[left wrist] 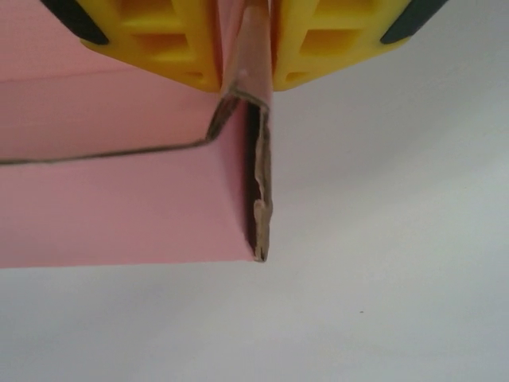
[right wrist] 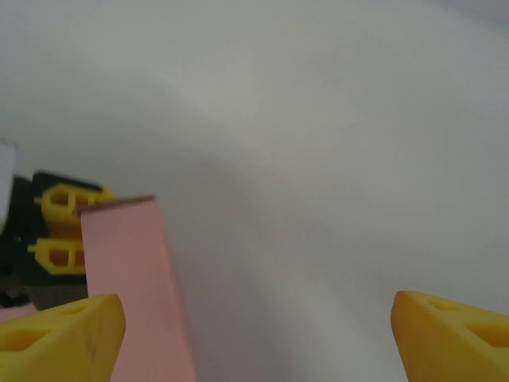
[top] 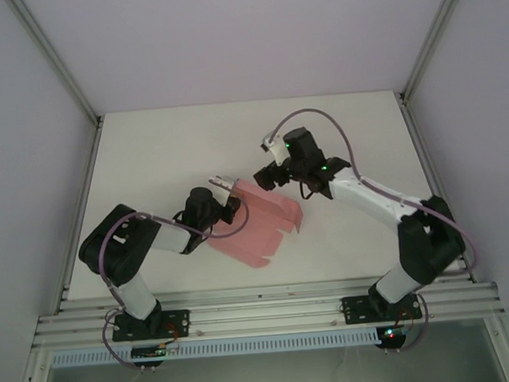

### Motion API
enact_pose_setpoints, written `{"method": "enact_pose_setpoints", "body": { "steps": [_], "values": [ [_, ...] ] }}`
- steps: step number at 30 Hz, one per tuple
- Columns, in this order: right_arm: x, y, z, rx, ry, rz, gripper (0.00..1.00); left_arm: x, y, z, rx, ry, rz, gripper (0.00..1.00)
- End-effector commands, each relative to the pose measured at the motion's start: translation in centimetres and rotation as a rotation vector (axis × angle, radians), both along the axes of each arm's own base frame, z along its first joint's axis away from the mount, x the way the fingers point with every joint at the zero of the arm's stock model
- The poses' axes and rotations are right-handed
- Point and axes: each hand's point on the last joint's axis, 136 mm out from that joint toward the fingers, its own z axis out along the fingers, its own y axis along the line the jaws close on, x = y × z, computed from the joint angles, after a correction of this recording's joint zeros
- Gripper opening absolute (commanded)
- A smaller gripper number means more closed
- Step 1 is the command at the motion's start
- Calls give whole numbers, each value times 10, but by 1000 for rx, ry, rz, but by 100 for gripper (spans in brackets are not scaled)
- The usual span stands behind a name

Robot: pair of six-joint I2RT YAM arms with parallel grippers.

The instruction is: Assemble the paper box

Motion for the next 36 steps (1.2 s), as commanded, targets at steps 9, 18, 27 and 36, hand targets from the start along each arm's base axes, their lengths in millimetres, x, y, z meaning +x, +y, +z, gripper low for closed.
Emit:
{"method": "enact_pose_setpoints", "body": {
  "steps": [9,18,27,36],
  "values": [
    [-23,21,-73,-165,237,85,79,17,-5,7,-9,-31,58,25],
    [-31,17,-83,-104,318,57,75,38,-15,13,6,-78,65,10],
    [-3,-18,-44,-98,209,-133,96,47,12,6,36,-51,236,0],
    [-16,-45,29,-129,-127,-42,99,26,23,19,82,252,277,0]
  ]
}}
